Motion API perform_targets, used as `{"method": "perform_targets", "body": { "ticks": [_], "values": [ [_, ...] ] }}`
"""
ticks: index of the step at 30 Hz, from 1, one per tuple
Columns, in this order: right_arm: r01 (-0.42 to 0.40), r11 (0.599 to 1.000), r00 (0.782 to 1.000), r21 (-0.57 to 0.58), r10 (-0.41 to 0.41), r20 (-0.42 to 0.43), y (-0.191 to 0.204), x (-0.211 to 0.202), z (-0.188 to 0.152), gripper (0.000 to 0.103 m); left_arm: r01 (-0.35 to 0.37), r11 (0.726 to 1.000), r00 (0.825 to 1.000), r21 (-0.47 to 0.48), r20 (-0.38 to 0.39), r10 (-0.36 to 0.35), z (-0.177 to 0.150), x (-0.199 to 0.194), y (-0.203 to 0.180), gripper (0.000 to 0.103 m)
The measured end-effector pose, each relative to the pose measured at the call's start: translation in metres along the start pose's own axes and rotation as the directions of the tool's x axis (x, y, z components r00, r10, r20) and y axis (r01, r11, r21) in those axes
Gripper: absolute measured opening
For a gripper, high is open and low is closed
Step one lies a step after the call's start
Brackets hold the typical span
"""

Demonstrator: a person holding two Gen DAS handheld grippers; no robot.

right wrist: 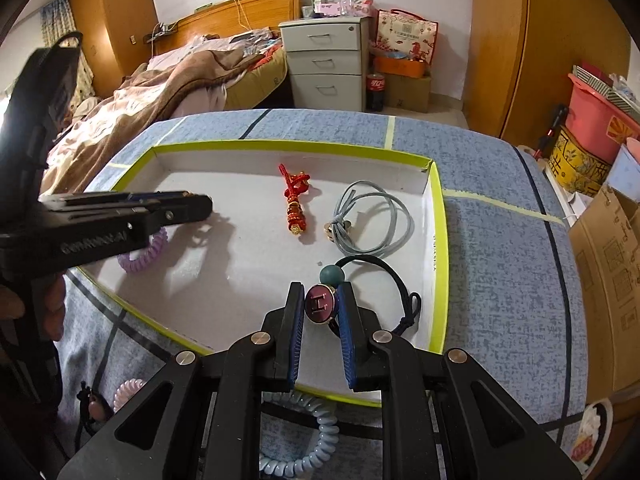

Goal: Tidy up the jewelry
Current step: 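Carry hair tie into box with right gripper while left carries red charm in, then reach right gripper to black watch band and close on it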

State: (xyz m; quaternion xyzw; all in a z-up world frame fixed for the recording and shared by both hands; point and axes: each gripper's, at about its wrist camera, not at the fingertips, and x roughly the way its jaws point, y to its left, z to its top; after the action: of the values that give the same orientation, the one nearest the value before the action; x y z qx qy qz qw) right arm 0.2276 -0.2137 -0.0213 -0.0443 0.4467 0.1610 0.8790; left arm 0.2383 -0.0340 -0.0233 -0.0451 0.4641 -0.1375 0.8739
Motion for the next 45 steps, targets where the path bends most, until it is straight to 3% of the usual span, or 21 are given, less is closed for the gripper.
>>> {"method": "perform_targets", "body": {
  "ticks": [12, 18, 22, 36, 45],
  "values": [
    [0.000, 1.000, 1.000, -0.001, 0.000, -0.003, -0.001, 0.001, 0.000, 0.018, -0.005, 1.000, 1.000, 0.002, -0.001, 0.005, 0.001, 0.002, -0.001, 0.026],
    [-0.012, 1.000, 1.000, -0.002, 0.012, 0.003, 0.000, 0.000, -0.001, 0.019, -0.005, 1.000, 1.000, 0.001, 0.004, 0.005, 0.000, 0.000, -0.002, 0.040],
    [-0.019, 1.000, 1.000, -0.001, 0.019, 0.017, 0.001, -0.004, -0.002, 0.040, -0.014, 1.000, 1.000, -0.009, 0.007, 0.014, -0.002, -0.003, 0.000, 0.042],
    [-0.023, 1.000, 0.997, 0.018, 0.022, 0.077, 0.009, -0.035, -0.014, 0.041, -0.006, 1.000, 0.997, -0.002, 0.073, 0.007, -0.018, -0.048, -0.005, 0.051],
    [-0.047, 0.998, 0.991, 0.041, 0.041, 0.128, 0.015, -0.063, -0.028, 0.041, -0.011, 1.000, 0.991, -0.015, 0.136, 0.013, -0.049, -0.089, -0.001, 0.052]
  ]
}}
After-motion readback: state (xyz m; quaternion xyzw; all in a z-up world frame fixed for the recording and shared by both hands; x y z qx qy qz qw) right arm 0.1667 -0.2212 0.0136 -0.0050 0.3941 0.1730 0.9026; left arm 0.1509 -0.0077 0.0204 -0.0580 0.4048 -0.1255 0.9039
